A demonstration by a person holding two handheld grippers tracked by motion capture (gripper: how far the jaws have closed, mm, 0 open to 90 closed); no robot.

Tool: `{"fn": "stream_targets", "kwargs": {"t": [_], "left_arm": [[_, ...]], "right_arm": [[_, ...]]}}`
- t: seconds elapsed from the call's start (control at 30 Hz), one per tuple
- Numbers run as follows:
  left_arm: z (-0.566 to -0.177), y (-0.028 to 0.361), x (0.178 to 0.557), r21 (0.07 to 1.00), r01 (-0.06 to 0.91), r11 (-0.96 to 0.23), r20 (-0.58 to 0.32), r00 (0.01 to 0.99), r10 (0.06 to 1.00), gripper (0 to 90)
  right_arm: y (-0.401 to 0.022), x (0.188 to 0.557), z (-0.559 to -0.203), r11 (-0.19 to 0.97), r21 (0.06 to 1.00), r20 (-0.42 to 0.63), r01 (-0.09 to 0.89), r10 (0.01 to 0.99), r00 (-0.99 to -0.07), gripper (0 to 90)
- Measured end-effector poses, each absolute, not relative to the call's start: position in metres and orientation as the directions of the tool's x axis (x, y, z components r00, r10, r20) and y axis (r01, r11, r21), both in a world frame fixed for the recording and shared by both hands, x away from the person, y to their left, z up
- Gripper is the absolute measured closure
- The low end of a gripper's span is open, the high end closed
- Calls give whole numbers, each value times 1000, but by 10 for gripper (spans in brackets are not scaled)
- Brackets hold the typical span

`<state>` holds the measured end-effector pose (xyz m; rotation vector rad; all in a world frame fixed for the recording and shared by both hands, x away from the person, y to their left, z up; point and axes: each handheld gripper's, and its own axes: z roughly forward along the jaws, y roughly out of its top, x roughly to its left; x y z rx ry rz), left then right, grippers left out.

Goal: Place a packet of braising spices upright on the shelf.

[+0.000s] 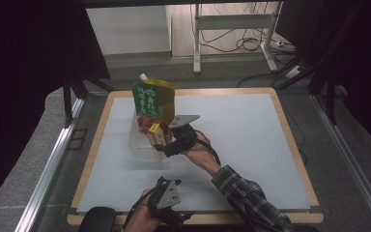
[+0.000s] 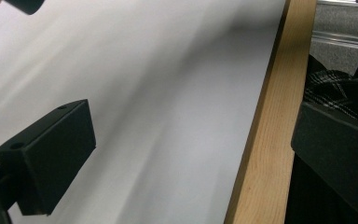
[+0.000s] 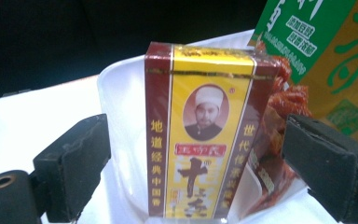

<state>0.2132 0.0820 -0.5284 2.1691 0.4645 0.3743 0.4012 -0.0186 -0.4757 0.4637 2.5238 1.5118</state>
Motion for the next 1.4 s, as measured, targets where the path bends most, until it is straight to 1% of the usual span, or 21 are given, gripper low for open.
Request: {"fn": "stream_targets", "kwargs": {"t": [0.37,0.57,0.9,1.4], "left_arm": [[-528,83,214,813,200,-547,96,880,465,0],[-528,84,214,814,207,-543,91,877,471,0],[-528,84,215,812,209,-544,93,876,474,0],[-528,85,215,809,211,-548,97,873,478,0]], "right_arm": [[-37,398,-469,463,863,20,205,372,-928,62],[-56,393,-467,461,861,35,216,369,-929,58],[-87,386,-468,466,846,67,261,392,-917,55],[-125,377,-470,464,825,88,323,458,-884,49]]}}
